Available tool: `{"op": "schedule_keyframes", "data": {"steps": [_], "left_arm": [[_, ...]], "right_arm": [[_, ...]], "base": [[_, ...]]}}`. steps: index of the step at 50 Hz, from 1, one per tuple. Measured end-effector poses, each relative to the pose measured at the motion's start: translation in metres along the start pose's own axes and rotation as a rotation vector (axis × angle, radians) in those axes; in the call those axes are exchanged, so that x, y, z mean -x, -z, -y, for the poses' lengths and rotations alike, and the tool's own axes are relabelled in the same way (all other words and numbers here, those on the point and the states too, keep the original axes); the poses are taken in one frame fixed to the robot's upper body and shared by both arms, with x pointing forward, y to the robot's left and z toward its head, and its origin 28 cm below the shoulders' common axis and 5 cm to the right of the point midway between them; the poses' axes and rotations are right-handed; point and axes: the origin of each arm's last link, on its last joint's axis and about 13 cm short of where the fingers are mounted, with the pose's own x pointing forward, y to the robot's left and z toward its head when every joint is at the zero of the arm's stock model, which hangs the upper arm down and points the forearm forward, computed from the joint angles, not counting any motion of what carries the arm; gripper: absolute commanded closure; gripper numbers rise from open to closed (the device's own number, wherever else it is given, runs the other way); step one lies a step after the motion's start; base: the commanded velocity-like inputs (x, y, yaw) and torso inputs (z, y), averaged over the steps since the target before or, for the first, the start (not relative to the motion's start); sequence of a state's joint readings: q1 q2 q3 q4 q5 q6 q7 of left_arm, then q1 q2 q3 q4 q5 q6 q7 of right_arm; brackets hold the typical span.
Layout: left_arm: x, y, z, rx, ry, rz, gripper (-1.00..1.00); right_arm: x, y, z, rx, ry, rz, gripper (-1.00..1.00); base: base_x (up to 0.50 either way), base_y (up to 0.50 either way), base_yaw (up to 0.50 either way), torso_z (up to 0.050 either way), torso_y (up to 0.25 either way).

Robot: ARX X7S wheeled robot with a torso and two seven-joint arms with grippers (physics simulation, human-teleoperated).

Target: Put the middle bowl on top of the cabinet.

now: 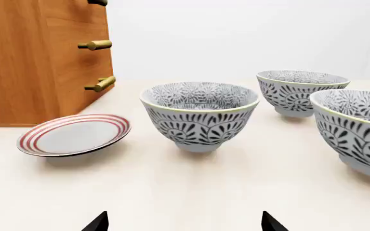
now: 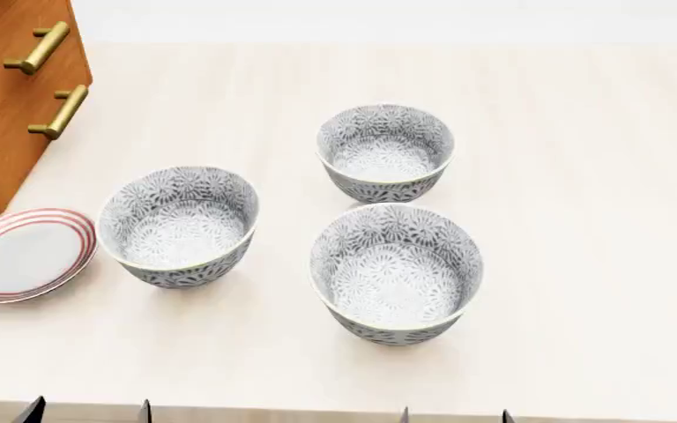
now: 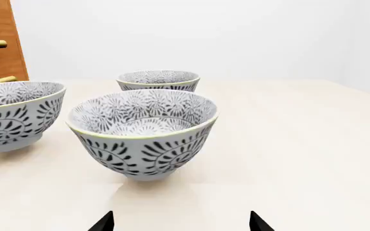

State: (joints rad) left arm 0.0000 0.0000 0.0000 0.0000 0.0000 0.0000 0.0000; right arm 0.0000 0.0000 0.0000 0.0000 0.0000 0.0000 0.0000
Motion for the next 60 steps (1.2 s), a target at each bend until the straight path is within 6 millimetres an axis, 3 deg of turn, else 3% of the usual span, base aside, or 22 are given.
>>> {"op": "schedule_keyframes", "data": {"steps": [18,31,46,60], "left_arm": [[-0.007,0.004,-0.002,0.012,-0.003,-0.011,-1.0],[-0.014,-0.008,-0.004,0.011,-0.012,0.022,-1.0],[-0.041,-0.054,-0.004,0.046,-0.021,0.129,-1.0],[-0.061,-0.11,-0.009,0.073,-0.064,0.248,-1.0]], "right_arm": [[-0.008,0.003,-0.002,0.035,-0.004,-0.017,-1.0],[-0.001,-0.026,0.021,0.062,0.161,0.095,-1.0],[0.036,-0.07,0.057,0.126,0.472,0.313,-1.0],[0.059,-0.084,0.067,0.188,0.581,0.387,-1.0]], "base": [[0.0,0.0,0.0,0.0,0.0],[0.0,0.0,0.0,0.0,0.0],[0.0,0.0,0.0,0.0,0.0],[0.0,0.39,0.0,0.0,0.0]]}}
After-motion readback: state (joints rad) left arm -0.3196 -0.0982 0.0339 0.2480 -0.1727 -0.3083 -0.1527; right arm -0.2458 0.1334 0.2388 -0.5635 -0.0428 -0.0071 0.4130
